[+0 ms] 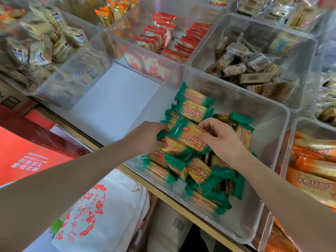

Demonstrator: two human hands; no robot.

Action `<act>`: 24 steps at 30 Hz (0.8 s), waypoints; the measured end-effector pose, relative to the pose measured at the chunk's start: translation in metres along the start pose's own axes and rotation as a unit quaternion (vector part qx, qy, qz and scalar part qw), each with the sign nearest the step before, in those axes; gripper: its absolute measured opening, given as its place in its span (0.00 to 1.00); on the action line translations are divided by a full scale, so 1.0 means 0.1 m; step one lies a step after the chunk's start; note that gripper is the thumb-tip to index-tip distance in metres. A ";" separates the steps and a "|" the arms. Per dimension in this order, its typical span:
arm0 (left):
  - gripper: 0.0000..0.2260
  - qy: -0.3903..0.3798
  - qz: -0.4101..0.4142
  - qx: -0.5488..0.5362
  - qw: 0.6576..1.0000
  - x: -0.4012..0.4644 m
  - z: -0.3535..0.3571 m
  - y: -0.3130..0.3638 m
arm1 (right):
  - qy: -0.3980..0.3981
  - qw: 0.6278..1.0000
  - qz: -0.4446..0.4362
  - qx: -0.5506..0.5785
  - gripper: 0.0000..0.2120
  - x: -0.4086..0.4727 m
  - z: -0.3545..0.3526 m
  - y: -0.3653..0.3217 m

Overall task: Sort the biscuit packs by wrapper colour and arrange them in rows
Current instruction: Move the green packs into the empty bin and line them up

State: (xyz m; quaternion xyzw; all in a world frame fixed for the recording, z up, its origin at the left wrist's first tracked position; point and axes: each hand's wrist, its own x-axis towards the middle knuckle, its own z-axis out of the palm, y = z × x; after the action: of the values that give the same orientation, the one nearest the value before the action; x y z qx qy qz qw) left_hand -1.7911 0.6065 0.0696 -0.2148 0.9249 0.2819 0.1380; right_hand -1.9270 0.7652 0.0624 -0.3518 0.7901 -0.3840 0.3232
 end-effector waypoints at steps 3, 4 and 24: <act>0.10 0.025 -0.068 -0.161 0.984 -0.01 -0.06 0.04 | -0.048 0.994 -0.014 0.100 0.07 -0.03 0.01 -0.04; 0.08 0.024 -0.092 -0.254 0.963 -0.02 -0.09 0.05 | -0.065 0.993 -0.019 0.098 0.08 -0.03 0.02 -0.05; 0.22 -0.086 -0.023 0.064 0.994 0.01 0.17 -0.13 | -0.060 0.989 0.065 0.115 0.17 0.17 -0.10 0.06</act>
State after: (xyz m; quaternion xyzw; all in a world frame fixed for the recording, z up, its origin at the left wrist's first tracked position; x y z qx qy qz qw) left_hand -1.7836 0.6065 0.0497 -0.2017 0.9207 0.2361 0.2366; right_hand -1.9453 0.7582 0.0583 -0.2830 0.7409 -0.4287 0.4326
